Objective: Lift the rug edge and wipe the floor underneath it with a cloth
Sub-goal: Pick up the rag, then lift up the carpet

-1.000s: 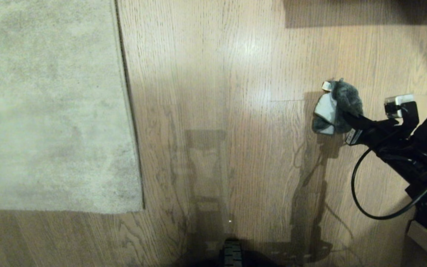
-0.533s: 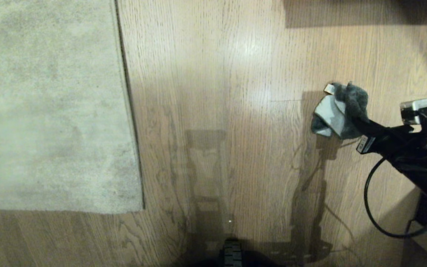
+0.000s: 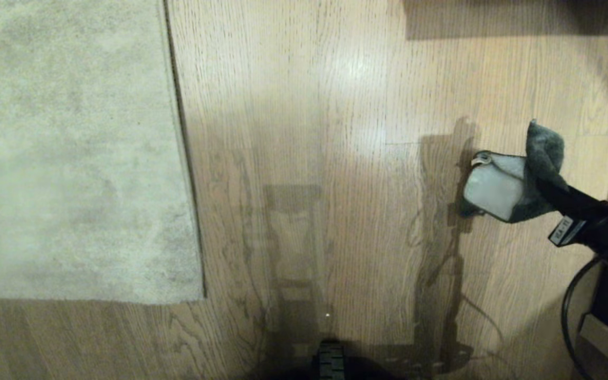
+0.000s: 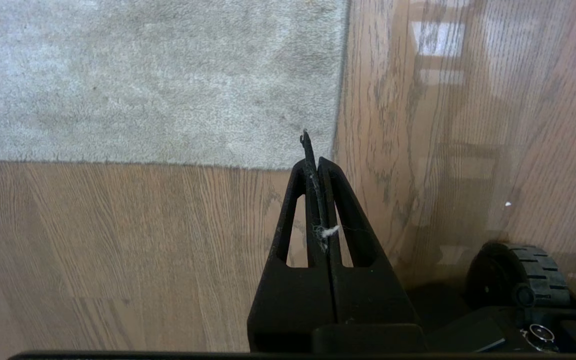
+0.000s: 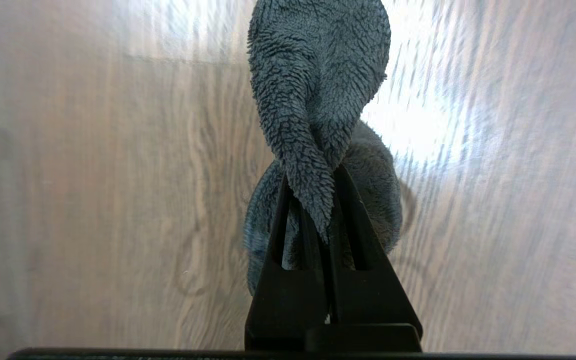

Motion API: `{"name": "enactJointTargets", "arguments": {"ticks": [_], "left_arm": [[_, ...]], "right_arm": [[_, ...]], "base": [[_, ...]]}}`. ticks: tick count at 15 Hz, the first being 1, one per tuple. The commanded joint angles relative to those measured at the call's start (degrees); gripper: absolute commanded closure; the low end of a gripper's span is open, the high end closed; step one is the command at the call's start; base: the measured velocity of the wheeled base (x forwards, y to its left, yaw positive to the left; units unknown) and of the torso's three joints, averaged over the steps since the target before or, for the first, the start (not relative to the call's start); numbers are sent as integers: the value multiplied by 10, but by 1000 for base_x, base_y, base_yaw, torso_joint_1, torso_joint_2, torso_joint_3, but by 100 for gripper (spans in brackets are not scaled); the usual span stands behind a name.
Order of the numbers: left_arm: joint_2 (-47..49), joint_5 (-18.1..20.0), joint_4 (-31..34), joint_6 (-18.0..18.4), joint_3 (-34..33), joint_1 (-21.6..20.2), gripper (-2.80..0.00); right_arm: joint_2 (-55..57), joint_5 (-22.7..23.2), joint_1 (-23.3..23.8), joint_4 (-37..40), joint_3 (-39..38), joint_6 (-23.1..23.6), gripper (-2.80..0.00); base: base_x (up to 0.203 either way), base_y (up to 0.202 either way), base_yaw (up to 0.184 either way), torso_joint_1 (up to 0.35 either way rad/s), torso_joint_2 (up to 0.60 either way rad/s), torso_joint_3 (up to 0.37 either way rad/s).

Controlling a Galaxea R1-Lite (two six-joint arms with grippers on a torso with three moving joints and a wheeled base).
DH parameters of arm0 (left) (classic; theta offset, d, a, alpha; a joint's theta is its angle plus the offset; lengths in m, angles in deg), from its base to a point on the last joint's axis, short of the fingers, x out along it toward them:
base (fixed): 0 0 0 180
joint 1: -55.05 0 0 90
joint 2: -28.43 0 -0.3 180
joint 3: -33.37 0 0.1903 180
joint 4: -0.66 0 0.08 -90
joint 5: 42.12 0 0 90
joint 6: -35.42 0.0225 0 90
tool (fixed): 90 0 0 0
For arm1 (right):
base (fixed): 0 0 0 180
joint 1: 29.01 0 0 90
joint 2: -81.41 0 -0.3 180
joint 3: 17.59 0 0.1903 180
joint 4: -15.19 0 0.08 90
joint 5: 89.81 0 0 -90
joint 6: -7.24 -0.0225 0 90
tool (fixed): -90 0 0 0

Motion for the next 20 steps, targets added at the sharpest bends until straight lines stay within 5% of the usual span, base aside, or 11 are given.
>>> {"name": "enactJointTargets", "arguments": {"ticks": [1,8,20], "left_arm": [[0,0,0,0,0,0,0],[0,0,0,0,0,0,0],[0,-1,0,0,0,0,0]], "right_arm": [[-74,1,-1,-2,-27,0,0],[-239,1,-1,73,-81,0,0],[-743,-1,-2,699,-33,7,0]], "base": [[0,0,0,0,0,0],[0,0,0,0,0,0],[0,0,0,0,0,0]]}}
